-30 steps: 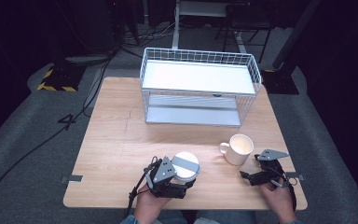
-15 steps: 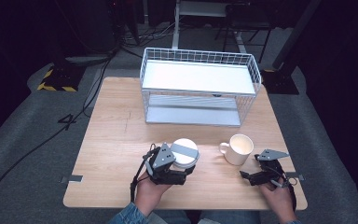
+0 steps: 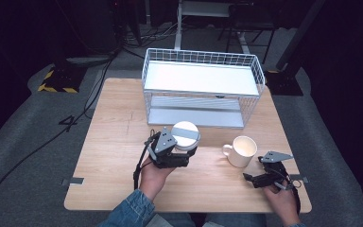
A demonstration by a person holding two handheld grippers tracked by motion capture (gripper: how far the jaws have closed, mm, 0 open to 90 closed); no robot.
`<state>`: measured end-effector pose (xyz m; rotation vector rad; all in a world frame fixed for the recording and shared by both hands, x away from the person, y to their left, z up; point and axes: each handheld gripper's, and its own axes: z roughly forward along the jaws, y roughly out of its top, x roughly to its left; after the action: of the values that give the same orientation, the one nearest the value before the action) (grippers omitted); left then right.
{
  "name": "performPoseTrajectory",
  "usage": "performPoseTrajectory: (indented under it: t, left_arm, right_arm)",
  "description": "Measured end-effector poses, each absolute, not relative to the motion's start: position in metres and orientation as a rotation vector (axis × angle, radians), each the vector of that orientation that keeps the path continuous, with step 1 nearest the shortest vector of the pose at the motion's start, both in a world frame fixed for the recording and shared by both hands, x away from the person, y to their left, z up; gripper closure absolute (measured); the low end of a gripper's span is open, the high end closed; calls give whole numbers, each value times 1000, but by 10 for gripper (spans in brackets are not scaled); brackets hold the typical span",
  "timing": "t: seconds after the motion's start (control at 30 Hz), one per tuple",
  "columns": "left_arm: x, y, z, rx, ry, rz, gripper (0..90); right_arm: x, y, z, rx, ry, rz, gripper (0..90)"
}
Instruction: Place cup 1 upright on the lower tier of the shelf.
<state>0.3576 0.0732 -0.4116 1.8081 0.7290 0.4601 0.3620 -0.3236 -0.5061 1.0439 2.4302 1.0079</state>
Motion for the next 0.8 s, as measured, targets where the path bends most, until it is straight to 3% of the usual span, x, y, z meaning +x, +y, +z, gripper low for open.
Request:
performPoseTrajectory:
  t: [0.4,0.8]
  left_arm:
    - [396,64,-419,1759,850,542,187]
    - [428,53,-423,1773,865,583,187]
  right_arm:
    - [362,-324,-506,1044,2430,1008,1]
    - [362,-324,-506,1044,2431,1008,1]
